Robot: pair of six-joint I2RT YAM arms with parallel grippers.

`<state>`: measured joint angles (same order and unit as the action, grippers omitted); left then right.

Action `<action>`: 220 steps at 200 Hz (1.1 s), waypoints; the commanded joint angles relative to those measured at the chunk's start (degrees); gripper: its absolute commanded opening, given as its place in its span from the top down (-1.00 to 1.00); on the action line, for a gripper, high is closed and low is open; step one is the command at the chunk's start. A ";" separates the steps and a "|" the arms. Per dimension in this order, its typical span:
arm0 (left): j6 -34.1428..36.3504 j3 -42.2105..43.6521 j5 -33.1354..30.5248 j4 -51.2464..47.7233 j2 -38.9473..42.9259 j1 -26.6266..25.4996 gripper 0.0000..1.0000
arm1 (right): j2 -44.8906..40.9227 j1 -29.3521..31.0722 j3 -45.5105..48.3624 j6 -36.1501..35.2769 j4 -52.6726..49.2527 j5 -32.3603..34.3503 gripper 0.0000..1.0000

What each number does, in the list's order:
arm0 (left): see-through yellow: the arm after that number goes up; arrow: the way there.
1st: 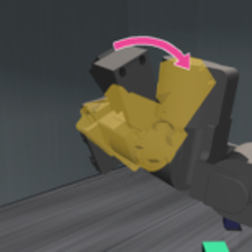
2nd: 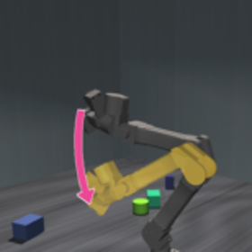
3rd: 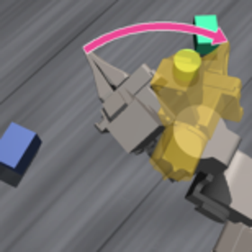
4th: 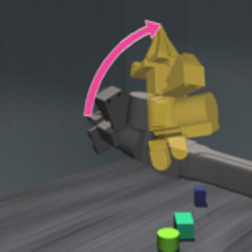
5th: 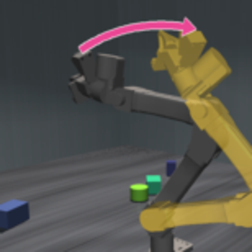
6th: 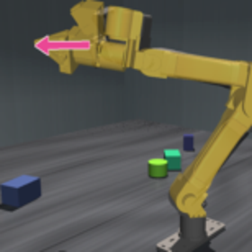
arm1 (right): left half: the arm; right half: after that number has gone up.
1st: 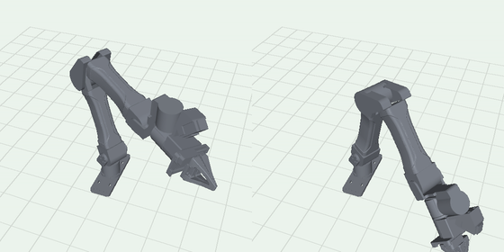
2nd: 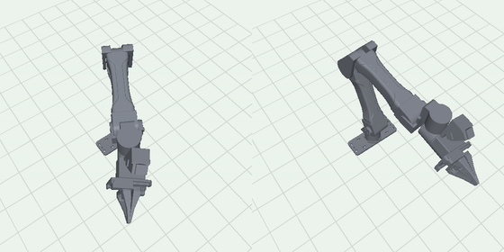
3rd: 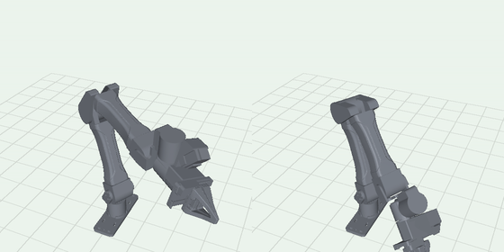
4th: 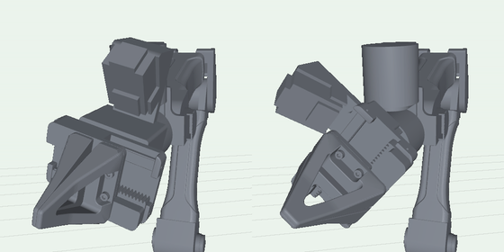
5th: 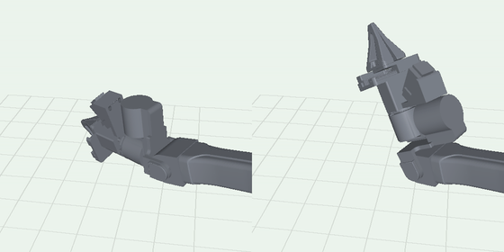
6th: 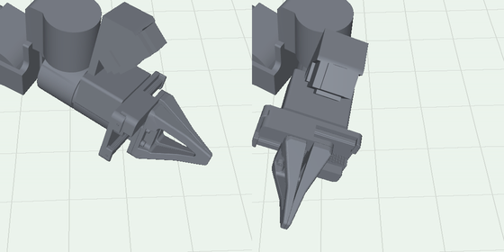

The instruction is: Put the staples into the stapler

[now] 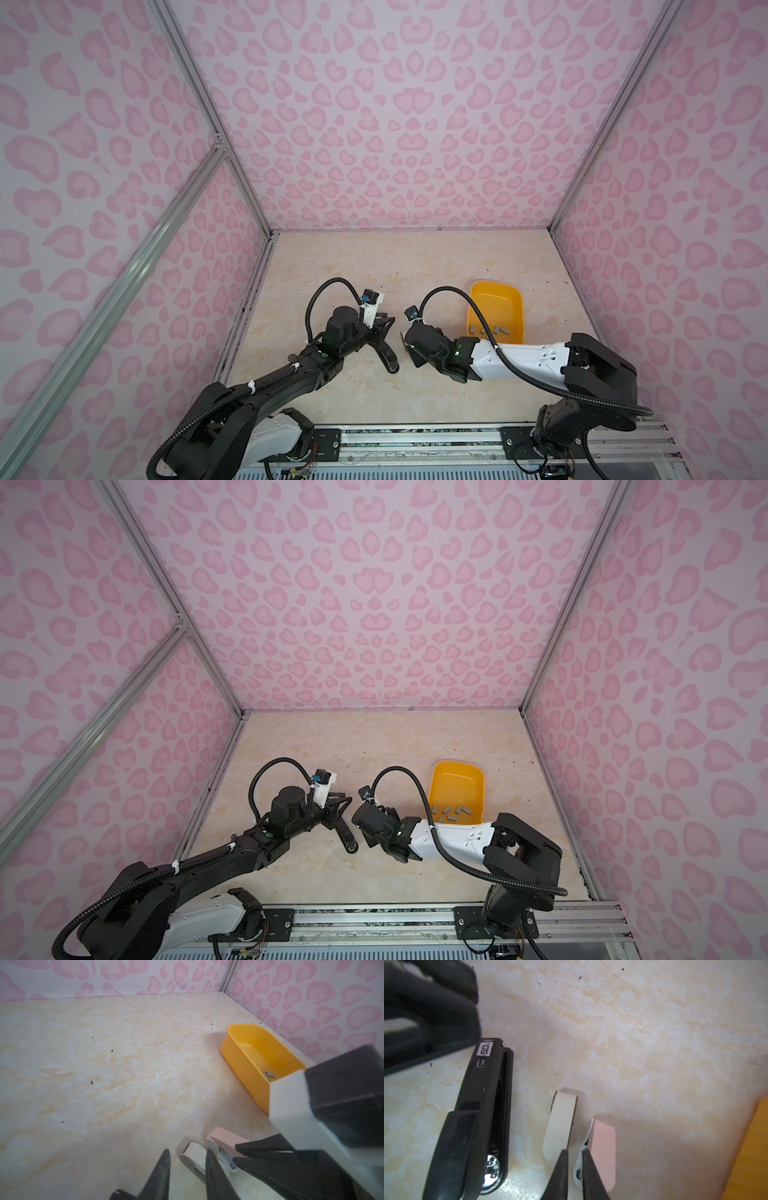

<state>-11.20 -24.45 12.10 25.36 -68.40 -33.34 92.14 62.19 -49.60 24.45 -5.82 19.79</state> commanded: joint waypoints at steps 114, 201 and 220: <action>1.34 -0.78 -0.41 2.14 -0.50 -0.64 0.39 | -4.67 1.89 2.86 -2.29 5.45 4.95 0.65; 1.61 -1.00 -0.81 1.90 -0.98 -0.84 0.39 | 1.31 -0.14 3.58 0.55 6.35 2.80 0.66; 1.53 -1.06 -0.76 1.99 -1.21 -0.85 0.39 | 1.70 0.34 4.03 1.12 6.50 3.09 0.67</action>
<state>-10.22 -24.80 11.51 25.39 -69.28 -34.13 93.21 62.17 -46.30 24.23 -0.25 22.50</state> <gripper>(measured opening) 0.304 0.167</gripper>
